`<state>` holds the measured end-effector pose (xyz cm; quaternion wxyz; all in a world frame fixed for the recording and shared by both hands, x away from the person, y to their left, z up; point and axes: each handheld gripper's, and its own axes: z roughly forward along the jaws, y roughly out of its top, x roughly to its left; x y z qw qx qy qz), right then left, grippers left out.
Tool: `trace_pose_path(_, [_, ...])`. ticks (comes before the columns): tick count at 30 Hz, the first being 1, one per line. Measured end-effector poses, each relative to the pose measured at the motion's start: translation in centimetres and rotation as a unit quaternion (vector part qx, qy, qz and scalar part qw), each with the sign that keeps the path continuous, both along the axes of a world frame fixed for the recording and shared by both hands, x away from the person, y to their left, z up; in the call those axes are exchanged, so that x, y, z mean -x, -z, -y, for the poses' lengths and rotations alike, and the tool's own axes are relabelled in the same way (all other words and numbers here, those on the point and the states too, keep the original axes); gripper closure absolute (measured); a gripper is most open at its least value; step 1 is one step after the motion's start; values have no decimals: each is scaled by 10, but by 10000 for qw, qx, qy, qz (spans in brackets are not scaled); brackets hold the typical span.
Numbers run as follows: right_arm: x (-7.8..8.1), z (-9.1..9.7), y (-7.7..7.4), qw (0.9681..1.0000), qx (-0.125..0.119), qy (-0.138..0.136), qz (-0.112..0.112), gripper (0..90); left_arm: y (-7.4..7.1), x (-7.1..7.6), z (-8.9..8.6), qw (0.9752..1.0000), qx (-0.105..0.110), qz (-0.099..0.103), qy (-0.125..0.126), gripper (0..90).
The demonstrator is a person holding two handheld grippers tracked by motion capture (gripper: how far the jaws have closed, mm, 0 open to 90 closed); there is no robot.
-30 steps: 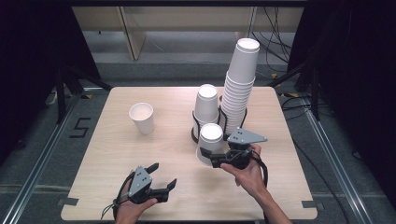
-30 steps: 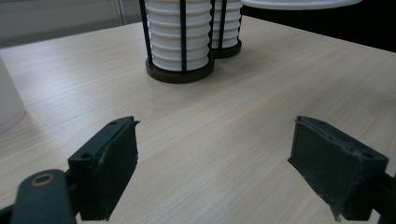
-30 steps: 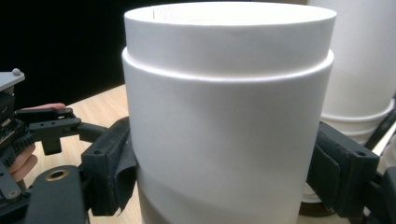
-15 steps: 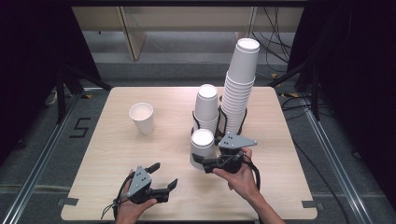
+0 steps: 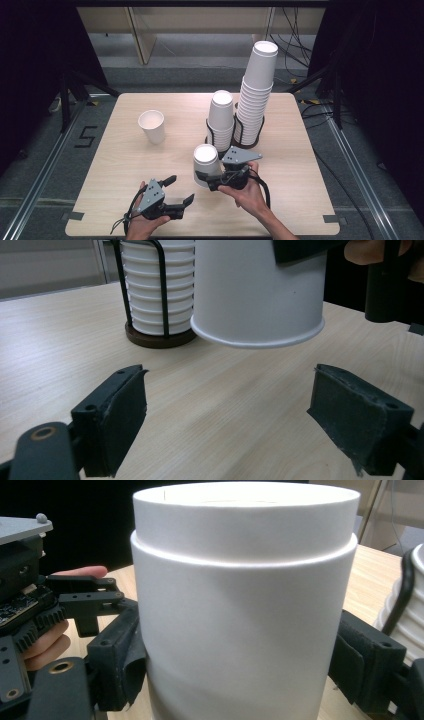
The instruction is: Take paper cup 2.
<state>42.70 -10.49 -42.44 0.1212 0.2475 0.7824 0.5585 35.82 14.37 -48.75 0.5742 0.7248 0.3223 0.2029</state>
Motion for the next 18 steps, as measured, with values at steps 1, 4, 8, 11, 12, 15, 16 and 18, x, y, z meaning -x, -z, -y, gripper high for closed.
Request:
trace_pose_path(1, [1,-1,0,9999,15,-47,-116,201,1,-1,1,10000,54,19,26,145])
trace_pose_path(4, [2,-3,1,9999,35,-106,-98,201,0,0,2,10000,-19,-12,29,144])
trace_pose_path(8, [3,-5,3,9998,28,-155,-118,201,0,0,3,10000,-23,-1,64,145])
trace_pose_path(11, [3,-7,4,9998,25,-186,-117,201,0,0,3,10000,-16,-6,56,145])
trace_pose_path(12, [3,-7,4,9997,17,-198,-133,201,1,-1,4,9999,68,31,72,145])
trace_pose_path(15, [3,-8,5,9997,-15,-231,-48,201,0,0,3,10000,0,3,36,144])
trace_pose_path(16, [3,-9,5,9996,-50,-255,-100,201,0,0,3,10000,6,0,32,144])
trace_pose_path(18, [4,-10,5,9997,-18,-249,-38,201,0,1,3,10000,18,7,32,144])
